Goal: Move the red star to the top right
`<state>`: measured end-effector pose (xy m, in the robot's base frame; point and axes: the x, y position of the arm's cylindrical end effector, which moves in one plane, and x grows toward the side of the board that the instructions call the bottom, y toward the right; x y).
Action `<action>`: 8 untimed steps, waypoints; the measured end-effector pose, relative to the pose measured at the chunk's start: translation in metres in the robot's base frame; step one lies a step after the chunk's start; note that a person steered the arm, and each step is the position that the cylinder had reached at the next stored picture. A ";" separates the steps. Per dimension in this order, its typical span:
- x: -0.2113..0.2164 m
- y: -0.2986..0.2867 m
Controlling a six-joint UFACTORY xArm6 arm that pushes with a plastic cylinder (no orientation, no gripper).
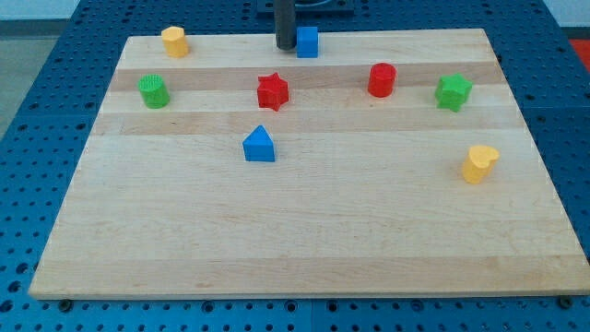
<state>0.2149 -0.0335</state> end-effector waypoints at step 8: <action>0.123 -0.053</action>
<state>0.3375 -0.0869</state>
